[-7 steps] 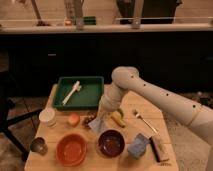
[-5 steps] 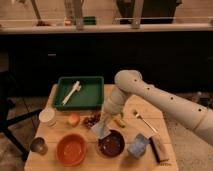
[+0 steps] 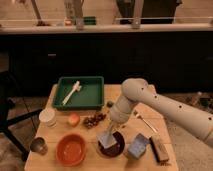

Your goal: Place towel in purple bowl

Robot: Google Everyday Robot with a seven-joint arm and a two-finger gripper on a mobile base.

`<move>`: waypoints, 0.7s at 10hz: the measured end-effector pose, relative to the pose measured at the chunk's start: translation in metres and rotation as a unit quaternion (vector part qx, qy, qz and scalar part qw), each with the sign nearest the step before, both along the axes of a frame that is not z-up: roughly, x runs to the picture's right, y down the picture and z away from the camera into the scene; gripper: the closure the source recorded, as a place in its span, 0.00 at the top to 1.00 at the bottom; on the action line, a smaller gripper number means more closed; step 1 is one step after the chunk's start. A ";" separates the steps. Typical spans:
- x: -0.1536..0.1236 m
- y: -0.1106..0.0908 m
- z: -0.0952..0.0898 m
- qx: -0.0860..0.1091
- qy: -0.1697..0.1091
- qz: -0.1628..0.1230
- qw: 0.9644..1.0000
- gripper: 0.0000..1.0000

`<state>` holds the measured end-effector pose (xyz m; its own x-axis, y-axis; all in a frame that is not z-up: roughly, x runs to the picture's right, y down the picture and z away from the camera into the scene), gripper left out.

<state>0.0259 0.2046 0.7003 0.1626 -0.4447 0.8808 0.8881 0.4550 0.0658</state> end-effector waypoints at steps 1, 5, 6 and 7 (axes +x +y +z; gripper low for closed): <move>0.002 0.004 0.000 -0.005 0.002 0.002 1.000 0.00; 0.008 0.026 0.004 -0.027 0.010 0.013 0.999 0.00; 0.008 0.029 0.005 -0.031 0.010 0.014 0.999 0.00; 0.008 0.031 0.007 -0.035 0.010 0.015 0.999 0.00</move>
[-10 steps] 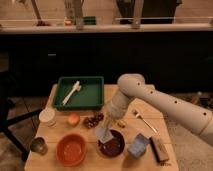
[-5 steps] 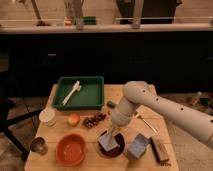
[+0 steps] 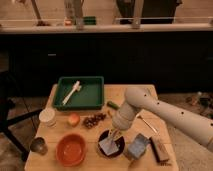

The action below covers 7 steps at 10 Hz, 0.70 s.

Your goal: Place towel in purple bowl

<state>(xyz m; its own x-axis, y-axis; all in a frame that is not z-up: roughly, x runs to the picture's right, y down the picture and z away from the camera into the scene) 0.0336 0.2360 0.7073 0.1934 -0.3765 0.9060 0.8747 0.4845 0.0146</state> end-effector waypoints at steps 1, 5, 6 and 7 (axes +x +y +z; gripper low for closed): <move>0.000 0.002 0.002 -0.002 0.001 0.001 1.000 0.00; 0.002 0.006 0.005 -0.013 0.003 0.001 1.000 0.04; 0.003 0.006 0.005 -0.013 0.004 0.001 1.000 0.04; 0.002 0.006 0.005 -0.013 0.003 0.001 1.000 0.04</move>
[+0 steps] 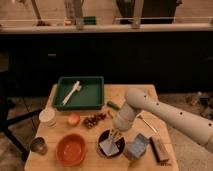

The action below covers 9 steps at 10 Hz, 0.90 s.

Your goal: Place towel in purple bowl

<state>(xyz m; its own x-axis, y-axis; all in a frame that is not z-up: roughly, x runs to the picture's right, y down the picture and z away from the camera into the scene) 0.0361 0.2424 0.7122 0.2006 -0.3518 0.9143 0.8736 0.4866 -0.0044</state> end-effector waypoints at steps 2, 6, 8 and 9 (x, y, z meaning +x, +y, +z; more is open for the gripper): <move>0.000 0.000 0.000 0.000 0.000 0.000 1.000 0.04; 0.000 0.000 0.000 0.000 0.000 0.000 1.000 0.00; 0.000 0.000 0.000 0.000 0.000 0.000 1.000 0.12; 0.000 0.000 0.000 0.000 0.000 0.000 1.000 0.24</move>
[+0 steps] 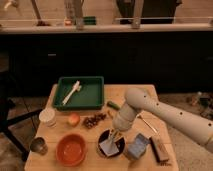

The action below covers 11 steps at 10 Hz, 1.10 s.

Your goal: Place towel in purple bowl

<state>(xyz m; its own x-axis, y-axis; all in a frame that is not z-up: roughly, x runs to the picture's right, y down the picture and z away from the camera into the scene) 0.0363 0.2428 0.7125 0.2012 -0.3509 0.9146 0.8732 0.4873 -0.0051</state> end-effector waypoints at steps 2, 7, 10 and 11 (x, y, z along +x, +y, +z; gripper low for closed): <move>0.000 0.000 0.000 0.000 0.000 0.000 1.000 0.44; 0.000 0.001 0.000 -0.001 0.000 0.000 1.000 0.80; 0.000 0.000 0.000 -0.001 0.000 0.001 1.000 0.80; 0.000 0.000 0.000 -0.001 0.000 0.000 1.000 0.80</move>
<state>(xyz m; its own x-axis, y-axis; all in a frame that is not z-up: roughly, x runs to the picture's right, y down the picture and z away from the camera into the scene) 0.0362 0.2433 0.7128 0.2010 -0.3496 0.9151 0.8728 0.4881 -0.0053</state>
